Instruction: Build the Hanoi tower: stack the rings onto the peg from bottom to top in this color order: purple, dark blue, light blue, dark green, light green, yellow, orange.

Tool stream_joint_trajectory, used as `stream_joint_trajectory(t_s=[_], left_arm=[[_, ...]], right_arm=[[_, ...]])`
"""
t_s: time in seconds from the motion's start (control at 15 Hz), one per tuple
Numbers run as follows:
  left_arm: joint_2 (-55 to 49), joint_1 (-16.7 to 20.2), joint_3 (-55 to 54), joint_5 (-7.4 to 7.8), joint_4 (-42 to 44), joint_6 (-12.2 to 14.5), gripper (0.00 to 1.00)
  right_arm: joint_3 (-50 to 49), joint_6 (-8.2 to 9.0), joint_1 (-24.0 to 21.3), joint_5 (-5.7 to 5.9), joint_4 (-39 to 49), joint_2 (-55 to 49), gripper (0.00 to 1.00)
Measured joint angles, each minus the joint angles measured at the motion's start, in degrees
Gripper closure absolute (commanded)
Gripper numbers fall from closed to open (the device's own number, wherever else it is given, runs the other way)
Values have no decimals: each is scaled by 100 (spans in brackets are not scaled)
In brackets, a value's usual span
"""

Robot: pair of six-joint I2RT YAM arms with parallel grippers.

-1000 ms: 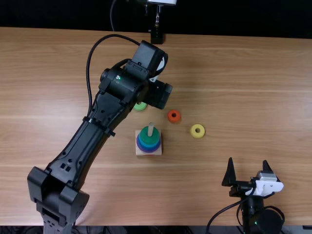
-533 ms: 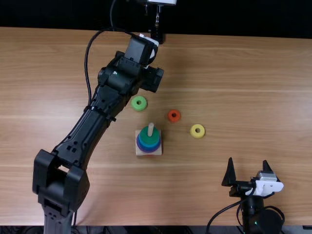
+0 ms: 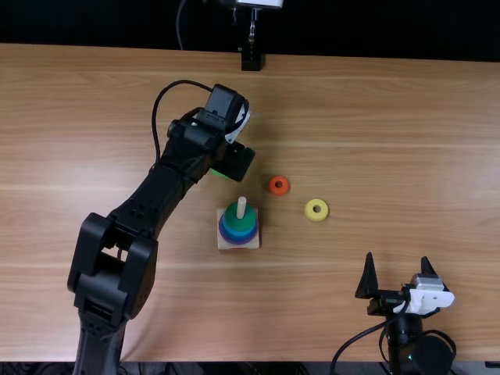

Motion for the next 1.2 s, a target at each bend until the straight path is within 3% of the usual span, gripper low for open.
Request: stream_joint_trajectory(t_s=[0.73,0.8,0.87,0.93,1.13,1.2], left_arm=[[452,2,0,24,-31,7,0],[483,2,0,24,-11,2,22],[505,2,0,26,-7,11,59],[509,2,0,26,-13,13,84],[514,2,0,26,-20,15,93],[514,2,0,26,-26,17,100]], right_arm=[[0,0,0,0,2,0,0],[0,-2,2,0,4,0,0],[0,0,2,-2,2,0,0],[0,0,2,-2,2,0,0],[0,0,0,0,4,0,0],[0,-2,2,2,4,0,0]])
